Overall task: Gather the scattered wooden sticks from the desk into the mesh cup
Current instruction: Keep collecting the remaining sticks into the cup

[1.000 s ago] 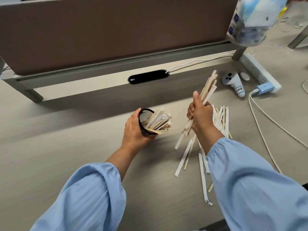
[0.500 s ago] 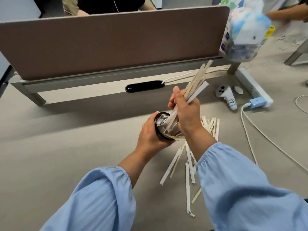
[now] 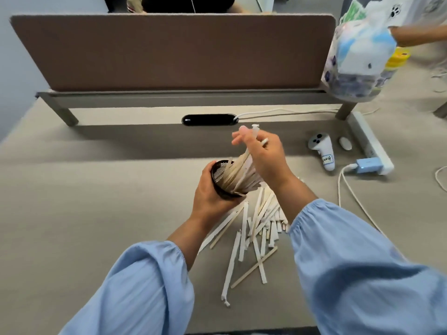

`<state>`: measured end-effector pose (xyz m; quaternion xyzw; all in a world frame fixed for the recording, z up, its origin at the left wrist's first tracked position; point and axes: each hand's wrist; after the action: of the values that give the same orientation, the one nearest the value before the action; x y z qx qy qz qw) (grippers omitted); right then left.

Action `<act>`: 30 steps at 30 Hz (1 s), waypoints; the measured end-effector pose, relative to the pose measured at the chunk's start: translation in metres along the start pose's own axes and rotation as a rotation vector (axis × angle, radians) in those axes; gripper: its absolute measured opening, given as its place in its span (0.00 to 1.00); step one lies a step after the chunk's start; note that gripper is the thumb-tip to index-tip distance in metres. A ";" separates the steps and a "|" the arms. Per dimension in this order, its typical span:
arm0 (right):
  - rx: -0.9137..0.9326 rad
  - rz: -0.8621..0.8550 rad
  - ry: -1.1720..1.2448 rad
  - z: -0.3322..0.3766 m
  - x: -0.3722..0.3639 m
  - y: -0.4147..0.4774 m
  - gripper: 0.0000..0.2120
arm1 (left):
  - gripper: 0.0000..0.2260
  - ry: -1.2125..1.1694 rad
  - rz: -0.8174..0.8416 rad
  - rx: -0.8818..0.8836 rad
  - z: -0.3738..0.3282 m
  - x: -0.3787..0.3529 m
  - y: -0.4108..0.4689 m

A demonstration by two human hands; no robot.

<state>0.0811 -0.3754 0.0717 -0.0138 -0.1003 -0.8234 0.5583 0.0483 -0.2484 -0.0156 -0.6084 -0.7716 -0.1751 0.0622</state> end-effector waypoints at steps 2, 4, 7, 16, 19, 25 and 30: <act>-0.015 0.015 0.044 -0.003 0.005 0.002 0.22 | 0.39 0.021 -0.031 0.029 0.000 0.000 -0.003; 0.016 -0.008 0.004 -0.010 0.005 0.001 0.24 | 0.39 0.032 -0.061 0.053 -0.001 0.000 -0.007; 0.073 0.017 -0.066 -0.025 0.003 -0.004 0.20 | 0.40 0.041 -0.090 0.066 -0.004 0.000 -0.012; 0.108 0.056 -0.248 -0.031 0.013 -0.001 0.18 | 0.40 0.169 -0.083 -0.016 0.005 0.009 -0.007; -0.011 0.339 -0.443 -0.035 0.008 0.003 0.26 | 0.42 0.218 -0.071 -0.050 0.004 0.007 -0.006; 0.035 0.400 -0.537 -0.043 -0.007 -0.009 0.27 | 0.43 0.270 -0.075 -0.036 0.007 0.014 -0.001; 0.083 0.265 -0.486 -0.044 -0.011 -0.011 0.22 | 0.42 0.259 -0.071 -0.027 0.013 0.024 -0.003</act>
<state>0.0787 -0.3691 0.0252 -0.2011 -0.2622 -0.7109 0.6209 0.0415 -0.2229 -0.0209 -0.5539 -0.7756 -0.2645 0.1470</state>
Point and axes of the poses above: each hand's wrist, its own y-axis towards the middle knuckle, its own x-axis out of the back of the hand, z = x × y, and after that the axes turned 15 degrees about -z, right-handed
